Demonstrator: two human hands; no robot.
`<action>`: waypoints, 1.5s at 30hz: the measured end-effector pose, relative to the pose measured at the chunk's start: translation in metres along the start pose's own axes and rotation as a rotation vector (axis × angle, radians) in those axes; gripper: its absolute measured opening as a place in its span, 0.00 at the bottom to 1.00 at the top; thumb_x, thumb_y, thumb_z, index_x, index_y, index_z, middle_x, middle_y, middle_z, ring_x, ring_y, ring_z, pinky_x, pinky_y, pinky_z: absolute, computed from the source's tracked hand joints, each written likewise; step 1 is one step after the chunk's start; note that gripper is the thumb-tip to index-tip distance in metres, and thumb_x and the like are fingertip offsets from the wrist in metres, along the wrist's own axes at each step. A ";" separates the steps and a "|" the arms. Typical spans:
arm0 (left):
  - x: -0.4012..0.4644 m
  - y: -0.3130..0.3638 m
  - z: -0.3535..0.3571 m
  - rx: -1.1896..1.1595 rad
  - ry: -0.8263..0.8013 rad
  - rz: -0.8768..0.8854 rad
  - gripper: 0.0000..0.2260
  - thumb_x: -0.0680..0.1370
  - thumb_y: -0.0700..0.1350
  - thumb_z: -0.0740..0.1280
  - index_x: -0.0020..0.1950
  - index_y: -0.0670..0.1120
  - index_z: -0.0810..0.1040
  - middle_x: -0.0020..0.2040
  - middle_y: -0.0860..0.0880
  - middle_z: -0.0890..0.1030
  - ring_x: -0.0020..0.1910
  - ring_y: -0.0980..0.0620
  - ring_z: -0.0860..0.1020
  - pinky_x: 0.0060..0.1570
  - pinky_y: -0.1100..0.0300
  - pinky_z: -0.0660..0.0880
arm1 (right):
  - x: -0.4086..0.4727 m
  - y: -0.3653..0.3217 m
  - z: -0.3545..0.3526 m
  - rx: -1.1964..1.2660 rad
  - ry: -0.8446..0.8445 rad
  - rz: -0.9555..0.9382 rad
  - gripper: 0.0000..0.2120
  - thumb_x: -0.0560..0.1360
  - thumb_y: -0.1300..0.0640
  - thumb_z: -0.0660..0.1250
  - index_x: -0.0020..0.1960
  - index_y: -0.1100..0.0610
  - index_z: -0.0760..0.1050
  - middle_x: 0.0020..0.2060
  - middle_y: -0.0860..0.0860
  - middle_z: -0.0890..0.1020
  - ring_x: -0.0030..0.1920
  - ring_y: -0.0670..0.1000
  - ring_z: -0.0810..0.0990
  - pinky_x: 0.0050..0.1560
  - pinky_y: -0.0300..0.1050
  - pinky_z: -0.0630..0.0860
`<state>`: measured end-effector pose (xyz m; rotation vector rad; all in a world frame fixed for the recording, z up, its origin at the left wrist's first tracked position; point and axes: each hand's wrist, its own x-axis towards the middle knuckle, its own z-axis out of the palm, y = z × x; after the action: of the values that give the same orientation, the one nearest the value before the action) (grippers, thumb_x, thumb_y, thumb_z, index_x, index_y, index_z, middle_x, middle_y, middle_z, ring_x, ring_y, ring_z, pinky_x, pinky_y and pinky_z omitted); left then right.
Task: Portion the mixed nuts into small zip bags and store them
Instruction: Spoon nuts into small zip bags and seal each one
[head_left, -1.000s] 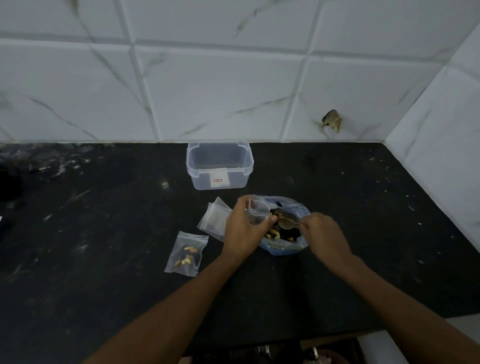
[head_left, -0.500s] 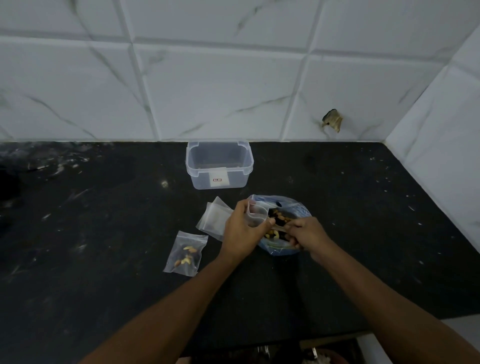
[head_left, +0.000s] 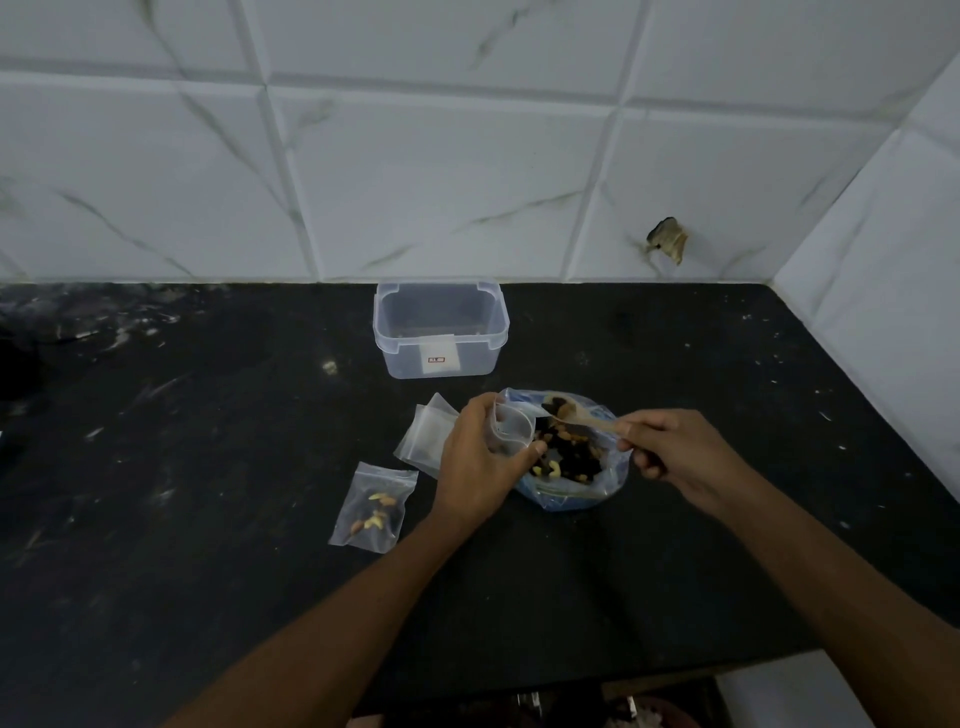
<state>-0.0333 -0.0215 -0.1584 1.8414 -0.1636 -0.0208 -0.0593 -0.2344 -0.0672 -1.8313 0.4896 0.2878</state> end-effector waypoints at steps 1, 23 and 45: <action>0.000 0.000 0.001 0.014 -0.003 0.005 0.28 0.69 0.51 0.77 0.65 0.52 0.69 0.58 0.55 0.76 0.58 0.58 0.76 0.55 0.52 0.79 | -0.002 -0.005 -0.001 -0.030 -0.005 -0.048 0.09 0.79 0.64 0.62 0.53 0.62 0.80 0.38 0.55 0.80 0.29 0.45 0.72 0.30 0.38 0.69; 0.004 0.009 0.003 0.041 0.048 -0.007 0.25 0.69 0.51 0.77 0.61 0.54 0.69 0.56 0.57 0.77 0.55 0.61 0.77 0.55 0.56 0.79 | -0.030 -0.012 0.032 -1.029 0.350 -1.047 0.03 0.71 0.66 0.70 0.45 0.62 0.80 0.38 0.54 0.78 0.31 0.51 0.76 0.27 0.45 0.75; 0.000 -0.003 0.006 -0.089 -0.053 -0.080 0.23 0.72 0.46 0.75 0.62 0.52 0.69 0.56 0.54 0.78 0.55 0.58 0.79 0.52 0.55 0.81 | 0.039 0.044 0.059 -0.715 0.128 -0.296 0.11 0.79 0.62 0.61 0.45 0.58 0.82 0.36 0.49 0.79 0.36 0.45 0.77 0.35 0.31 0.71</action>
<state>-0.0338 -0.0260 -0.1626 1.7585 -0.1238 -0.1310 -0.0421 -0.1970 -0.1395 -2.5972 0.1988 0.1478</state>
